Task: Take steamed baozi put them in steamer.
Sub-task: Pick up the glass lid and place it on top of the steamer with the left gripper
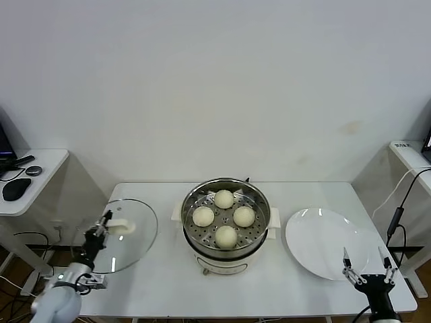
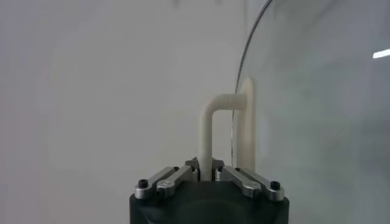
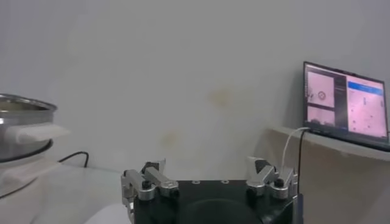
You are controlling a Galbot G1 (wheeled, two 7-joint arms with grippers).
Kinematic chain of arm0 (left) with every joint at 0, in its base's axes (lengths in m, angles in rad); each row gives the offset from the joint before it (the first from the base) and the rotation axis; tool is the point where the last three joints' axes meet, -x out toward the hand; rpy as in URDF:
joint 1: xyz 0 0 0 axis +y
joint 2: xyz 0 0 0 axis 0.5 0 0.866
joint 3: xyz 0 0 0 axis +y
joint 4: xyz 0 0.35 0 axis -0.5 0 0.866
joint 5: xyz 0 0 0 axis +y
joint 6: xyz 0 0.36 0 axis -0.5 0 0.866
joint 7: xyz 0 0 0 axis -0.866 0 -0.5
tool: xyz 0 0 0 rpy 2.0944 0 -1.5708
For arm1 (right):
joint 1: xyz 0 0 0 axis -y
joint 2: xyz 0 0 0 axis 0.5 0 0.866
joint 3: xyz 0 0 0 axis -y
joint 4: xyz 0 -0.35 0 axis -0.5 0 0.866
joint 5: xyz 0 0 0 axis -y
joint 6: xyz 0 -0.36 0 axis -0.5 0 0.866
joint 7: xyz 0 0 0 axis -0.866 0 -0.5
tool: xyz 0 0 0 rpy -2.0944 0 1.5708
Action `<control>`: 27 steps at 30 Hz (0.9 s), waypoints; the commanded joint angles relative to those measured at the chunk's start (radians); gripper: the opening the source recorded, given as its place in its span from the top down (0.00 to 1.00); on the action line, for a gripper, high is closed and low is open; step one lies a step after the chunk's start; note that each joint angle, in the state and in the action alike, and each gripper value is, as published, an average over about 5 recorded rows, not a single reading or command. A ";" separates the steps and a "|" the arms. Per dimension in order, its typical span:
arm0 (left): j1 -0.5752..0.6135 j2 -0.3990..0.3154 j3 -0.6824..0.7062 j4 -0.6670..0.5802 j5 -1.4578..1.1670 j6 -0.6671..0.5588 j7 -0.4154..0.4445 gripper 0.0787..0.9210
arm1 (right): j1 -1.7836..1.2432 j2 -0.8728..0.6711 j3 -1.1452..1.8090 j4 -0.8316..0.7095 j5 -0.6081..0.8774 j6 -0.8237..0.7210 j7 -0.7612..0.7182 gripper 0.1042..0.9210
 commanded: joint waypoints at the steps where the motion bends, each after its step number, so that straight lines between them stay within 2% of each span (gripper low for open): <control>1: 0.067 0.169 -0.038 -0.461 -0.302 0.410 0.211 0.89 | 0.006 0.001 -0.050 -0.029 -0.059 0.022 0.005 0.12; 4: -0.056 0.207 0.134 -0.502 -0.332 0.500 0.243 0.89 | 0.016 0.018 -0.071 -0.051 -0.119 0.045 0.014 0.12; 7: -0.214 0.205 0.358 -0.497 -0.329 0.573 0.247 0.89 | 0.025 0.039 -0.092 -0.067 -0.168 0.054 0.025 0.12; 10: -0.386 0.157 0.555 -0.458 -0.302 0.641 0.248 0.89 | 0.031 0.063 -0.110 -0.082 -0.219 0.062 0.042 0.12; 13: -0.519 0.080 0.698 -0.415 -0.225 0.700 0.280 0.89 | 0.037 0.080 -0.119 -0.102 -0.273 0.075 0.068 0.12; 16: -0.594 0.006 0.773 -0.390 -0.093 0.725 0.354 0.89 | 0.047 0.090 -0.123 -0.118 -0.301 0.082 0.084 0.12; 21: -0.627 -0.102 0.814 -0.366 0.123 0.729 0.500 0.89 | 0.057 0.092 -0.127 -0.126 -0.306 0.083 0.094 0.12; 27: -0.608 -0.205 0.835 -0.313 0.262 0.729 0.558 0.89 | 0.062 0.087 -0.129 -0.125 -0.301 0.085 0.095 0.12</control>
